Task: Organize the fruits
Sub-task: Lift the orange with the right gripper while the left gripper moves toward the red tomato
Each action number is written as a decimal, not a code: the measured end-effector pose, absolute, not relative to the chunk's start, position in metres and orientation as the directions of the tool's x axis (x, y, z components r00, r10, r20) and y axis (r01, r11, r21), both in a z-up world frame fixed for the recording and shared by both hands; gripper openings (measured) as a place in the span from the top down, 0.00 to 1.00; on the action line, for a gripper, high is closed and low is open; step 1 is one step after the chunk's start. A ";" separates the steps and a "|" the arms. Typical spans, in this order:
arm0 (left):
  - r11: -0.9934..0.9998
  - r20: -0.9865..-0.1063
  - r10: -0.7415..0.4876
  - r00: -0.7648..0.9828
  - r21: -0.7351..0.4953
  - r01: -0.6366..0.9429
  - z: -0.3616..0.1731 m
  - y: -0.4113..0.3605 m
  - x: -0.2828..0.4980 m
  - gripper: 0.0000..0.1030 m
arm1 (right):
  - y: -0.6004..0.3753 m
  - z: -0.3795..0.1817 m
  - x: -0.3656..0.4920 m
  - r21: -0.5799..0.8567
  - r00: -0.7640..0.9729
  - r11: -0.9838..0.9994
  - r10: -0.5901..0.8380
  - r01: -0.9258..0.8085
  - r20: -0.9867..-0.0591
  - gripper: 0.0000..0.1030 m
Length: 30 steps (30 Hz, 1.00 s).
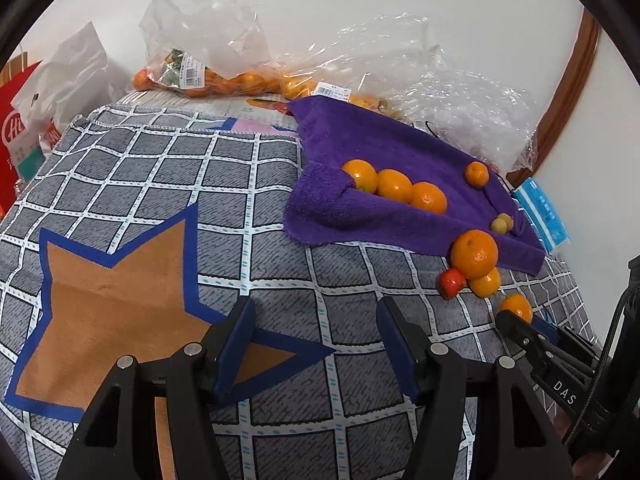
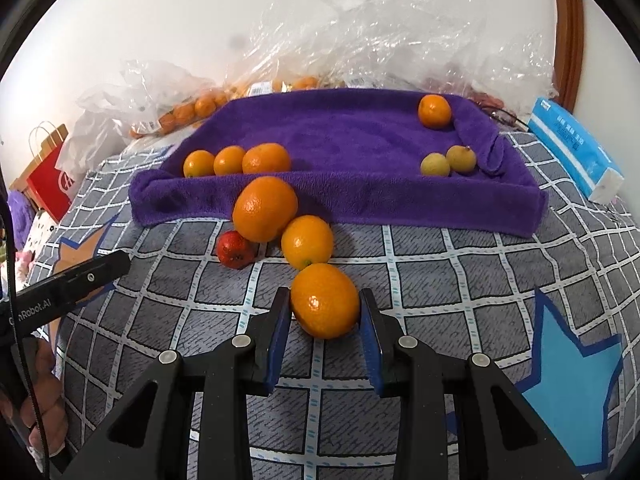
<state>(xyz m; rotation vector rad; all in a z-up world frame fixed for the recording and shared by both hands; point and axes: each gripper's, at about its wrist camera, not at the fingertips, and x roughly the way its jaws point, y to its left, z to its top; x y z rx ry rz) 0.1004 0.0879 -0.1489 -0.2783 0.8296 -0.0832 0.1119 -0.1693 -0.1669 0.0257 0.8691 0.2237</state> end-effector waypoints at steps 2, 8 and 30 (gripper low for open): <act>0.960 -0.708 -0.183 0.682 -0.278 -0.031 -0.147 0.087 0.099 0.41 | -0.173 -0.165 0.109 0.114 0.633 0.978 0.201 -0.176 -0.748 0.68; 0.966 -0.697 -0.167 0.697 -0.259 -0.026 -0.143 0.084 0.097 0.41 | -0.189 -0.158 0.104 0.096 0.651 0.984 0.171 -0.149 -0.740 0.68; 0.947 -0.704 -0.315 0.637 -0.273 0.167 -0.112 0.015 0.127 0.35 | -0.245 -0.129 0.099 0.129 0.718 0.992 0.097 -0.011 -0.689 0.67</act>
